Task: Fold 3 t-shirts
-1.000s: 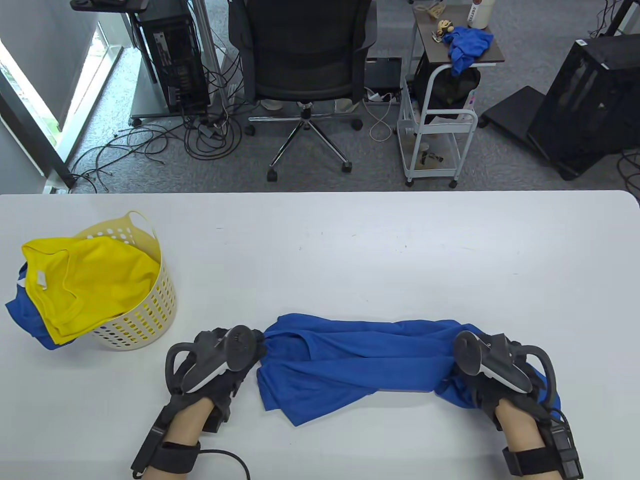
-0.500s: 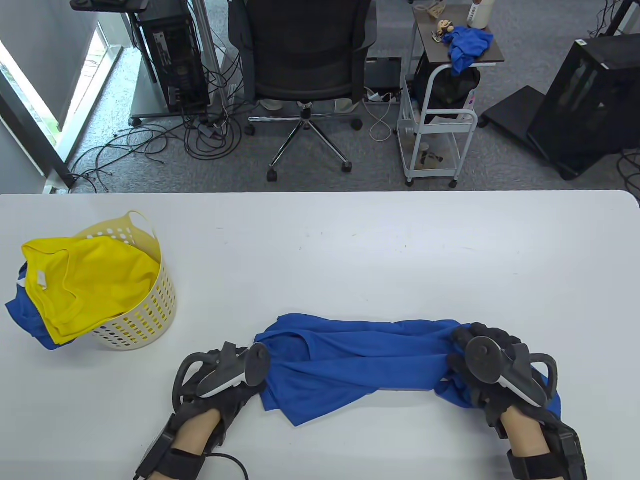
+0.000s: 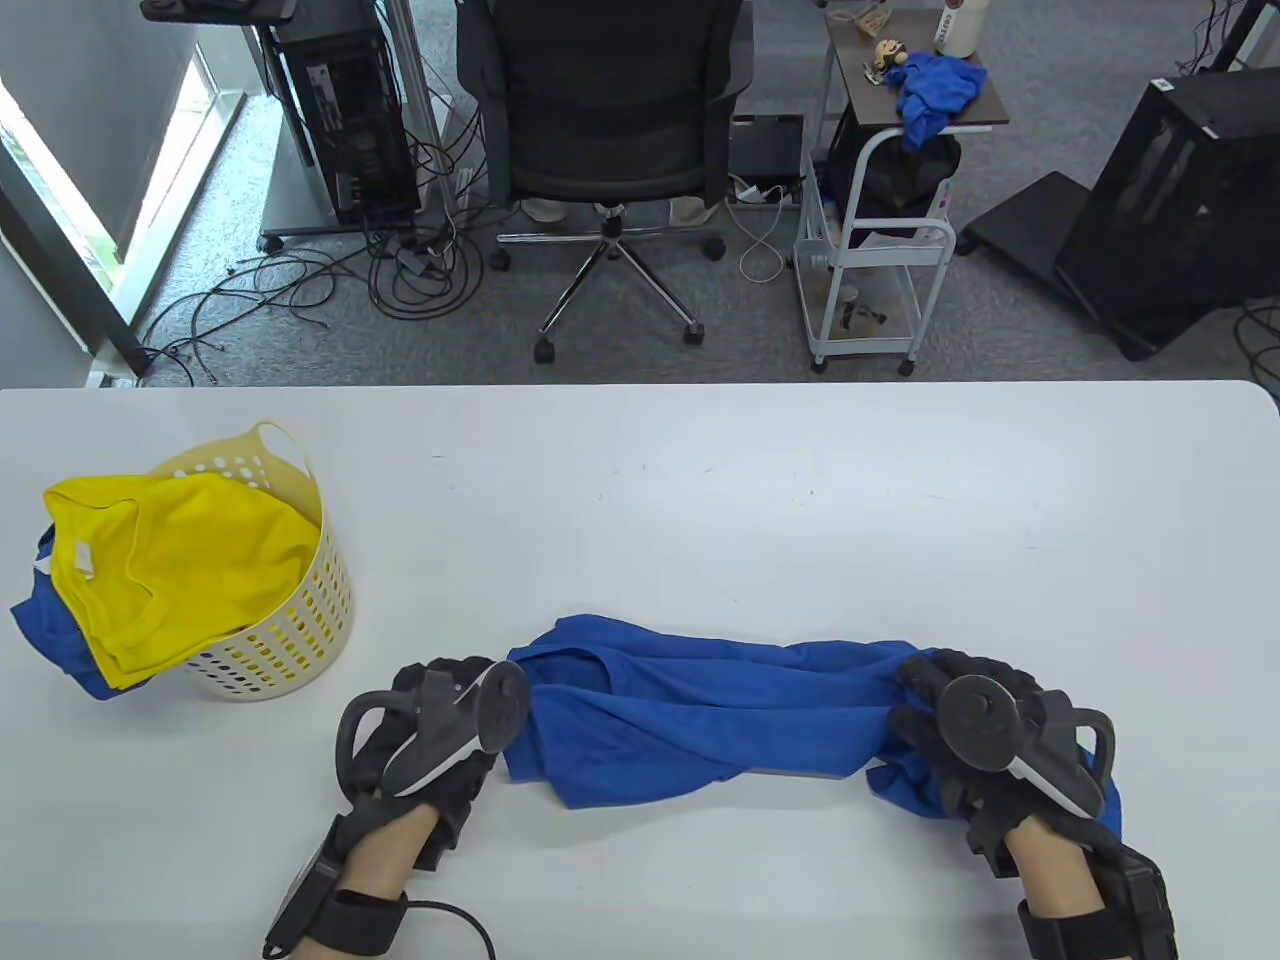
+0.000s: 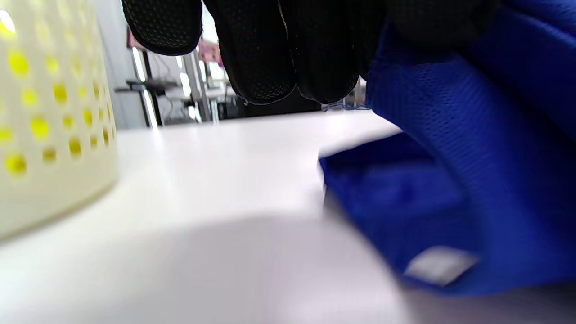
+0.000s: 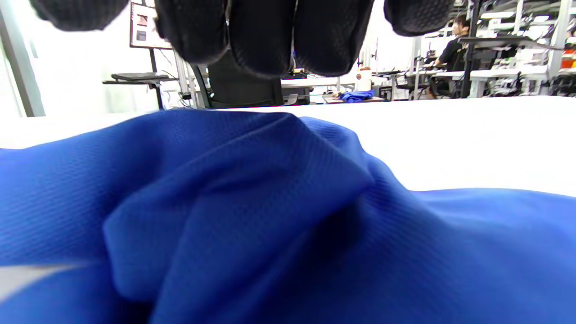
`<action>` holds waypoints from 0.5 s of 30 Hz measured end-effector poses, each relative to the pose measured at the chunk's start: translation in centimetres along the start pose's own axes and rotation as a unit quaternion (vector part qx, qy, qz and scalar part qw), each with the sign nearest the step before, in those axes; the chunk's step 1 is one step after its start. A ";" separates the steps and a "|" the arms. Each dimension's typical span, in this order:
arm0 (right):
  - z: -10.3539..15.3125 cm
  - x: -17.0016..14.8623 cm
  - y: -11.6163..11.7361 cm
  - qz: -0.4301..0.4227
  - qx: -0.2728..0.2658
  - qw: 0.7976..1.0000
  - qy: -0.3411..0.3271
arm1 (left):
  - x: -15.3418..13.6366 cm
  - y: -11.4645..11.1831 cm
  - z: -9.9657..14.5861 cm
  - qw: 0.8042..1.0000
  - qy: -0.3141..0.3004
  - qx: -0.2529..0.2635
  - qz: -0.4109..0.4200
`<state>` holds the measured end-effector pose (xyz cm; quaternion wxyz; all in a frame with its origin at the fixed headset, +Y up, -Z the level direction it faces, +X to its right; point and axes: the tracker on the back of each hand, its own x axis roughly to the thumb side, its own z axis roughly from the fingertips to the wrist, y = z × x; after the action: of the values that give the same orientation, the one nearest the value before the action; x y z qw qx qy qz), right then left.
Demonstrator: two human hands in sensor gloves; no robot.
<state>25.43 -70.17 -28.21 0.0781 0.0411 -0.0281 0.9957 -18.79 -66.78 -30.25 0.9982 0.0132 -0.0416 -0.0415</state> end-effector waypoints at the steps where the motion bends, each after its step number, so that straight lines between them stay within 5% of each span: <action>1: -0.1 0.1 0.1 -0.002 0.014 1.000 -0.007 | 0.1 1.9 -0.2 1.000 0.005 0.020 0.006; 9: 0.0 1.2 1.1 0.057 0.051 0.997 -0.026 | 0.0 10.8 -0.7 0.989 0.072 0.119 -0.045; 14: 0.0 2.7 3.2 0.139 0.185 0.972 -0.041 | -1.2 11.6 -0.4 0.986 0.099 0.114 -0.069; 15: -0.2 2.8 3.7 0.182 0.176 0.967 -0.031 | -1.4 11.5 -0.3 0.986 0.103 0.112 -0.073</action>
<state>22.07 -73.32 -28.30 -0.1137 0.0796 0.1386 0.9806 -19.17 -55.21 -30.34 0.9837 0.1323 0.0583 -0.1074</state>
